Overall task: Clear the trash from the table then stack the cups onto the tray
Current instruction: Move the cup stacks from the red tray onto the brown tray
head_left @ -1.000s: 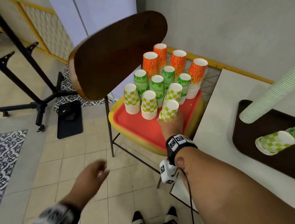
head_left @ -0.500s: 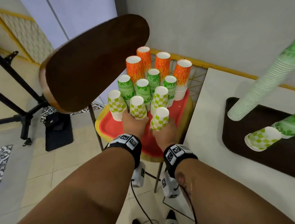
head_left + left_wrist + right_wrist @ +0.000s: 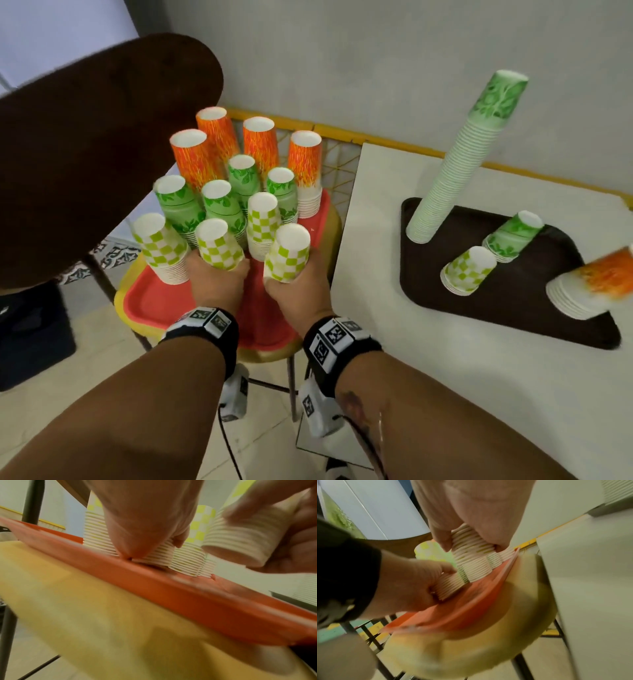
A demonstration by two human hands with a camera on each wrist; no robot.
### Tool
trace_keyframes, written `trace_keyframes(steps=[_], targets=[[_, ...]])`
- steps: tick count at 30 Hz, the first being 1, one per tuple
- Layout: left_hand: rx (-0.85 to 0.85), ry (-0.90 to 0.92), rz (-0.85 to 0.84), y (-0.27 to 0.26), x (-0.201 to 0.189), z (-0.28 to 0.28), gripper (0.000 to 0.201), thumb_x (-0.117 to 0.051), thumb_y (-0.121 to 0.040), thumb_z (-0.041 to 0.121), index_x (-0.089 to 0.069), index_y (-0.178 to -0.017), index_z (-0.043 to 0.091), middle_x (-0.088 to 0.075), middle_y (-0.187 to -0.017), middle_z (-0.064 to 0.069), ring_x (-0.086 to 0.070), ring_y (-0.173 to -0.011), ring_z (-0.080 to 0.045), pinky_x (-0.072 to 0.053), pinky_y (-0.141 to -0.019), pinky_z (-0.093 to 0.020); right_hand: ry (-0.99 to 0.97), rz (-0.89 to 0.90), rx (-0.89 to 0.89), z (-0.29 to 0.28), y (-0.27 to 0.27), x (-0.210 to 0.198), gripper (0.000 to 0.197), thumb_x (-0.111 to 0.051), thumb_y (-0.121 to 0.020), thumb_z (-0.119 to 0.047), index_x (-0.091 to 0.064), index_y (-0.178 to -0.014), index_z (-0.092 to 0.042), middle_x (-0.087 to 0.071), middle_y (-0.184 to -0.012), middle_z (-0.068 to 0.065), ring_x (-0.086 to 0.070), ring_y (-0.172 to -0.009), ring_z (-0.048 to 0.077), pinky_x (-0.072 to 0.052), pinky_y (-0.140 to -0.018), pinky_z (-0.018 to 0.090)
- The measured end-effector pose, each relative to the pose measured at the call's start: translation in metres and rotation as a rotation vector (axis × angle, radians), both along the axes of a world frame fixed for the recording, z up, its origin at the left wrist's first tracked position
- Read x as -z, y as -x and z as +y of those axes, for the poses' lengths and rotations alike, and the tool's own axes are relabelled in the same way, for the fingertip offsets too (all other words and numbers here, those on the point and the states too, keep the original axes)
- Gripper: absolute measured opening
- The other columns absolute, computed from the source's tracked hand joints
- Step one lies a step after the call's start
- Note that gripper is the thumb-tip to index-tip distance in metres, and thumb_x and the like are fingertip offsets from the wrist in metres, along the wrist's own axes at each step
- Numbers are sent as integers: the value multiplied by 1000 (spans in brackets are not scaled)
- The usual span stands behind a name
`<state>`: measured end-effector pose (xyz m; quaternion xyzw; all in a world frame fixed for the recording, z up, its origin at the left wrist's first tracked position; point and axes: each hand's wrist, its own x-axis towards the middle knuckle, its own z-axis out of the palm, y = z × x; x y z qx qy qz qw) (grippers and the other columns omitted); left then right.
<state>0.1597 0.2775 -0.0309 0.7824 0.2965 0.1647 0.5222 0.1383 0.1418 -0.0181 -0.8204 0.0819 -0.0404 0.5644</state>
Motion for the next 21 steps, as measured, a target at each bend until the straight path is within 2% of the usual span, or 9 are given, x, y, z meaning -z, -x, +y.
trace_keyframes(steps=[3,4,6,8,9,12,16,19,21], targets=[[18,-101,-118,8,-13,-7,45,-81,-71,15,-38,-83,16,-53,-84,-7,-56,-80,-26,-50,-78,-47,-31,-112,95,-32,-2,-33,68,-84,-63,-29,-50,-121,-24,-66,-114,-5,-66,-100,11,-55,-87,28],[23,-115,-146,9,-19,-8,45,-80,-72,15,-37,-82,17,-51,-82,-7,-56,-79,-29,-50,-77,-48,-32,-161,123,-44,-3,-43,69,-84,-64,-29,-49,-123,-22,-65,-115,-3,-65,-101,13,-55,-88,31],[54,-170,-129,9,-23,-11,42,-79,-68,31,-42,-80,16,-56,-82,-8,-63,-81,-33,-54,-77,-47,-9,-203,190,-68,-5,-57,70,-83,-63,-28,-48,-123,-19,-64,-113,0,-65,-100,17,-56,-88,36],[88,-229,-117,11,-25,-18,44,-74,-62,49,-55,-84,16,-64,-86,-8,-66,-82,-32,-55,-75,-41,12,-213,262,-98,-5,-69,68,-83,-62,-26,-49,-120,-16,-64,-110,1,-65,-97,18,-57,-87,38],[91,-206,-129,15,-30,-25,49,-74,-61,50,-59,-90,14,-65,-90,-8,-66,-84,-29,-53,-74,-36,27,-225,299,-114,-5,-75,67,-83,-62,-26,-49,-119,-15,-64,-108,0,-65,-96,18,-56,-86,37],[85,-126,-194,22,-44,-54,44,-79,-68,37,-57,-95,11,-59,-91,-7,-62,-84,-22,-43,-71,-30,59,-252,412,-168,-4,-84,65,-83,-63,-25,-50,-118,-14,-61,-103,-2,-64,-93,17,-54,-84,32],[120,-137,-247,18,-52,-92,42,-79,-66,37,-48,-91,22,-61,-87,0,-63,-82,-23,-53,-73,-34,142,-216,530,-234,-8,-82,65,-82,-60,-36,-51,-114,-16,-65,-106,0,-65,-95,19,-55,-85,36],[189,-113,-332,19,-64,-137,47,-81,-68,33,-42,-94,30,-55,-87,6,-59,-85,-16,-50,-77,-29,215,-176,538,-270,-10,-73,69,-81,-57,-44,-51,-114,-17,-64,-104,-4,-64,-93,19,-51,-83,32],[223,-92,-372,20,-71,-171,52,-83,-70,31,-46,-105,22,-55,-93,6,-58,-85,-11,-48,-78,-22,289,-147,524,-289,-11,-65,71,-81,-59,-46,-52,-116,-15,-64,-105,-4,-64,-95,22,-47,-85,33]])
